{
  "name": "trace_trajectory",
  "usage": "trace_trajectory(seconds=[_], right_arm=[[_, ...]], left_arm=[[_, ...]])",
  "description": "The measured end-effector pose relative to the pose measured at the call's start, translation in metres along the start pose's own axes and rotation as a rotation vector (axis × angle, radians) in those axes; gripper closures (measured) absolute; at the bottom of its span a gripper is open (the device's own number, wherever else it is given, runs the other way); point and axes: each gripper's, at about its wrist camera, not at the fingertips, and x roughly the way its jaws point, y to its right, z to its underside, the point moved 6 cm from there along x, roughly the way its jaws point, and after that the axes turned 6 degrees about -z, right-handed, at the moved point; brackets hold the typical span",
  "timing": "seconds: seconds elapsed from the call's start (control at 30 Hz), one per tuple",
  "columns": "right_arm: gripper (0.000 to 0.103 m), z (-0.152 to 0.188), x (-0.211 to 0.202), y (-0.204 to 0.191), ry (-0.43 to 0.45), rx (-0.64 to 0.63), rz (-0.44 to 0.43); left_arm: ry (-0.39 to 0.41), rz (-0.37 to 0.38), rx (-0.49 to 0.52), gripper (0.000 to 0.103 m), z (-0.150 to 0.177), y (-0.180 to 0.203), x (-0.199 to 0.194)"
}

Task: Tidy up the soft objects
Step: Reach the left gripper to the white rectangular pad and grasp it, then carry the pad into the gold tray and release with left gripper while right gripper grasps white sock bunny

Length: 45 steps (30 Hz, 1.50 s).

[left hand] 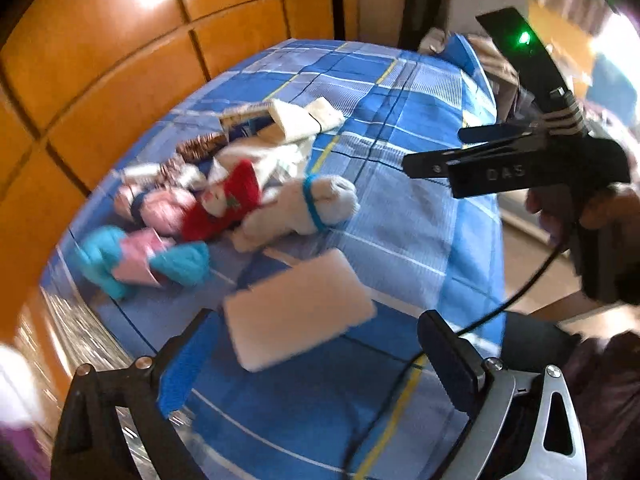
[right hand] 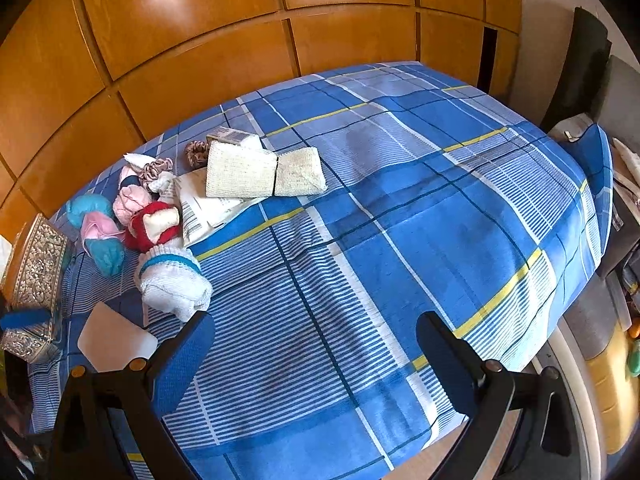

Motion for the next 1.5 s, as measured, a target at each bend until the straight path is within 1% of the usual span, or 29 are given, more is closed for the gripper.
trace_trajectory(seconds=[0.07,0.1,0.17,0.2,0.23,0.3,0.37,0.43,0.53,0.63,0.67,0.7,0.73,0.77,0.83,0.87,0.9,0.93,1.07,1.13,1.27,1.43,1.47,1.5], right_arm=[[0.000,0.000,0.000,0.000,-0.003,-0.001,-0.009],[0.000,-0.001,0.000,-0.001,-0.009,-0.005,-0.016],[0.000,0.000,0.001,-0.003,-0.020,-0.012,-0.030],[0.000,-0.001,0.001,-0.003,-0.023,-0.015,-0.036],[0.000,-0.001,0.001,-0.003,-0.028,-0.019,-0.041],[0.000,0.000,0.002,-0.002,-0.033,-0.021,-0.043],[0.000,-0.001,0.002,0.000,-0.036,-0.017,-0.041],[0.000,-0.002,0.002,0.003,-0.037,-0.004,-0.039],[0.000,-0.003,0.002,0.009,-0.037,0.011,-0.034],[0.000,-0.004,0.003,0.012,-0.037,0.018,-0.032],[0.000,-0.003,0.003,0.012,-0.038,0.018,-0.032],[0.000,-0.003,0.003,0.012,-0.040,0.018,-0.032],[0.000,-0.003,0.004,0.012,-0.041,0.017,-0.033],[0.000,-0.003,0.004,0.011,-0.041,0.018,-0.035],[0.001,-0.003,0.004,0.009,-0.045,0.014,-0.045],[0.003,-0.004,0.004,0.007,-0.049,0.009,-0.056],[0.008,-0.005,0.005,0.003,-0.055,0.000,-0.077],[0.010,-0.006,0.005,0.000,-0.060,-0.007,-0.094],[0.010,-0.014,0.004,-0.017,-0.058,-0.069,-0.147],[0.010,-0.019,0.006,-0.029,-0.068,-0.114,-0.192],[0.010,-0.025,0.017,-0.058,-0.098,-0.208,-0.270],[0.010,-0.023,0.043,-0.087,-0.167,-0.334,-0.291],[0.011,-0.021,0.049,-0.094,-0.178,-0.356,-0.285],[0.016,-0.021,0.056,-0.098,-0.188,-0.368,-0.284]], left_arm=[[-0.037,-0.049,0.090,0.003,-0.006,-0.001,0.008],[-0.053,-0.061,0.131,0.003,-0.007,-0.003,0.012],[-0.123,-0.064,0.235,0.003,-0.007,-0.002,0.026],[-0.145,-0.072,0.278,0.003,-0.006,-0.001,0.032],[-0.183,-0.068,0.333,0.003,-0.005,0.001,0.039],[-0.245,-0.045,0.403,0.003,-0.002,0.004,0.051],[-0.287,-0.021,0.451,0.003,0.000,0.007,0.061],[-0.311,-0.011,0.482,0.003,0.000,0.008,0.070],[-0.330,0.024,0.493,0.003,-0.003,0.007,0.079],[-0.320,0.070,0.467,0.003,-0.011,0.005,0.085],[-0.321,0.092,0.451,0.009,-0.011,0.004,0.086],[-0.332,0.131,0.425,0.020,-0.010,0.004,0.087],[-0.337,0.170,0.400,0.027,-0.011,0.003,0.086],[-0.329,0.193,0.372,0.030,-0.011,0.001,0.084],[-0.309,0.190,0.344,0.034,-0.008,-0.003,0.081],[-0.297,0.189,0.317,0.036,-0.008,-0.007,0.080],[-0.288,0.189,0.290,0.037,-0.006,-0.009,0.078],[-0.277,0.188,0.263,0.037,-0.005,-0.011,0.076],[-0.236,0.181,0.170,0.037,0.007,-0.022,0.062],[-0.221,0.169,0.133,0.037,0.017,-0.026,0.052],[-0.167,0.161,0.037,0.037,0.030,-0.038,0.021],[-0.074,0.169,-0.120,0.036,0.030,-0.063,-0.012],[-0.054,0.169,-0.154,0.036,0.027,-0.070,-0.018],[-0.040,0.166,-0.179,0.036,0.020,-0.071,-0.021]])
